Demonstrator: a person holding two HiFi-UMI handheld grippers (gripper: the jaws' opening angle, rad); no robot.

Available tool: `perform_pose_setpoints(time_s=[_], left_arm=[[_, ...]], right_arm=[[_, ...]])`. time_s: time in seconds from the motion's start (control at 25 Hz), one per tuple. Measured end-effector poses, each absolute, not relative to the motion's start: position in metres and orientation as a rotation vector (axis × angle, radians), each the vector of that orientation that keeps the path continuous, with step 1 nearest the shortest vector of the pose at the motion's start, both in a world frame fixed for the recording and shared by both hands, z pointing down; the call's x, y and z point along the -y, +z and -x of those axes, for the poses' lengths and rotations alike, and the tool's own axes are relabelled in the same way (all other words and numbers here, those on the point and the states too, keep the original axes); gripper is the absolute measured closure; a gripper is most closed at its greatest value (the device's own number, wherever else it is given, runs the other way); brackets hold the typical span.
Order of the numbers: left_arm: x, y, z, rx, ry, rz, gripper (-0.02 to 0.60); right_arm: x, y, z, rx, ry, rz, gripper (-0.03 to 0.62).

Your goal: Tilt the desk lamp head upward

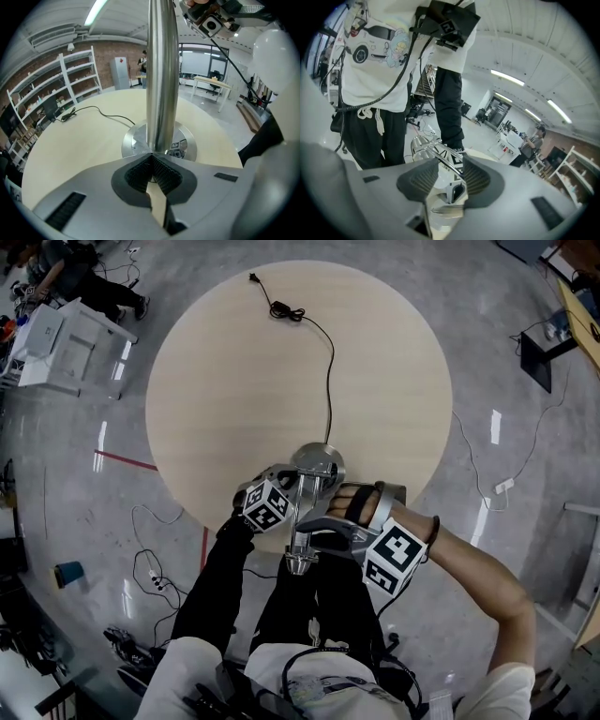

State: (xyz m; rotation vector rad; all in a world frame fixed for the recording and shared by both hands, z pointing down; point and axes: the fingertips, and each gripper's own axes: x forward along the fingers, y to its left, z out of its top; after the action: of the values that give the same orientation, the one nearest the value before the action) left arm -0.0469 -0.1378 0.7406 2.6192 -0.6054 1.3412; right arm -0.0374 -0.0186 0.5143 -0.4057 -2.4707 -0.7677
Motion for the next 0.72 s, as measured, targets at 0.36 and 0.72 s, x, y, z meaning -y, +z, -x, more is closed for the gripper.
perform_pose_setpoints(time_s=[0.36, 0.72], left_arm=[[0.138, 0.742, 0.048, 0.604, 1.345, -2.613, 0.58], [0.137, 0.74, 0.047, 0.606, 1.341, -2.606, 0.58]], right_arm=[[0.029, 0.486, 0.037, 2.637, -0.448, 0.481, 0.441], [0.046, 0.454, 0.036, 2.824, -0.082, 0.489, 0.439]])
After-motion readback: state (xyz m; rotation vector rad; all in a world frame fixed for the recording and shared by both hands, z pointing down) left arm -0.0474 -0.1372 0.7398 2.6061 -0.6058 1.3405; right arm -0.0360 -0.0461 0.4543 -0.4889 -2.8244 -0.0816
